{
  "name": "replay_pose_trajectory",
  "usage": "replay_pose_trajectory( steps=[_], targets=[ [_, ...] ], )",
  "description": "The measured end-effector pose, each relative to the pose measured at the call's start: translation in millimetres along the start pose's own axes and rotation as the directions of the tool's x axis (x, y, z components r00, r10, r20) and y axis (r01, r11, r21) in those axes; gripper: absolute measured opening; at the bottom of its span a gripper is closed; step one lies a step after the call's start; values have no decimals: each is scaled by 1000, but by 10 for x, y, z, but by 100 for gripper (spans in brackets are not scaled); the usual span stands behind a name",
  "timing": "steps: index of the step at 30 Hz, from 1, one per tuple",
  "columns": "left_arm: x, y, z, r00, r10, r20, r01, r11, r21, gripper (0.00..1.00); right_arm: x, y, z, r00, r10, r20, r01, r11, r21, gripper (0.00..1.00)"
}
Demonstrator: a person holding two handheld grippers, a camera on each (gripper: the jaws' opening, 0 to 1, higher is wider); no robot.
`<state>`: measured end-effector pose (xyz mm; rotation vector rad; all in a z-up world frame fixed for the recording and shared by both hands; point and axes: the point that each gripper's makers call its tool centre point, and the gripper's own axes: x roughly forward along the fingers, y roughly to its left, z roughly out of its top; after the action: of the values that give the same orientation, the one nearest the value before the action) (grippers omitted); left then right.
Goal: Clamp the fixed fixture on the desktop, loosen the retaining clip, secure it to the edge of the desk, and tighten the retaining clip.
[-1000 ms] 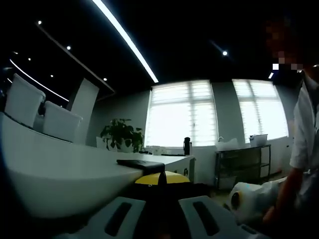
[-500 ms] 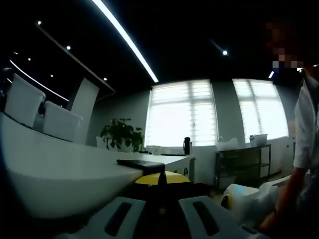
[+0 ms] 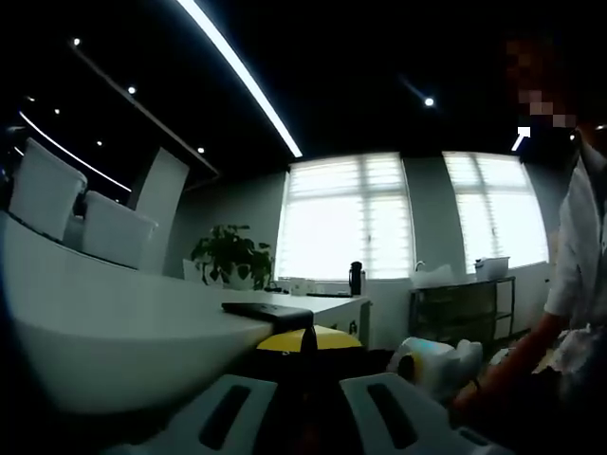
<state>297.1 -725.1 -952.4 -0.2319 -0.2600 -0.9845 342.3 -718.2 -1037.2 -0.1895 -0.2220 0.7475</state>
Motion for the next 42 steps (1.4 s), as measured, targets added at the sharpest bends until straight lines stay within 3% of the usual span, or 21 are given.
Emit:
replay_pose_trajectory(
  steps=[3, 8, 12, 15, 18, 20, 23, 27, 29, 34, 36, 39, 42],
  targets=[
    [-6, 4, 3, 1000, -3, 9, 3, 1000, -7, 2, 59, 41, -16, 993, 115, -19, -115, 993, -11, 26],
    [-10, -2, 0, 1000, 2, 8, -2, 1000, 20, 2, 127, 47, -37, 958, 288, -10, -288, 958, 3, 26],
    [-16, 8, -10, 1000, 4, 1, -4, 1000, 18, 2, 90, 74, -38, 941, 338, -22, -337, 941, 13, 26],
    [-18, 10, -10, 1000, 0, 4, 0, 1000, 10, 2, 90, 104, -38, 939, 344, -26, -343, 939, 31, 26],
    [-20, 7, -12, 1000, 1, 5, -1, 1000, 17, 2, 92, 82, -83, 952, 302, -41, -298, 950, 95, 28],
    [-22, 10, -14, 1000, 3, 3, -3, 1000, 17, 2, 106, 19, -161, 973, 221, -59, -211, 966, 148, 35],
    [-31, 12, -17, 1000, 5, 2, -5, 1000, 16, 2, 8, -43, -276, 989, 127, -71, -116, 983, 146, 39],
    [-36, 16, -15, 1000, 3, 5, -3, 1000, 11, 2, -200, -108, -448, 994, -15, -104, 34, 983, 179, 38],
    [-36, 19, -15, 1000, 1, 6, -1, 1000, 4, 2, -315, -31, -468, 991, -64, -119, 88, 973, 214, 38],
    [-35, 22, -17, 1000, 6, 11, -6, 1000, 3, 2, -421, 152, -268, 983, -156, -99, 166, 980, 112, 37],
    [-35, 19, -17, 1000, 8, 11, -8, 1000, 6, 2, -424, 90, -166, 968, -236, -81, 242, 968, 70, 37],
    [-31, 20, -20, 1000, 12, 4, -12, 1000, 12, 2, -422, -40, -110, 941, -329, -77, 334, 940, 69, 37],
    [-31, 19, -21, 1000, 13, 2, -13, 1000, 11, 2, -361, -105, -75, 931, -357, -77, 364, 925, 106, 37]
  ],
)
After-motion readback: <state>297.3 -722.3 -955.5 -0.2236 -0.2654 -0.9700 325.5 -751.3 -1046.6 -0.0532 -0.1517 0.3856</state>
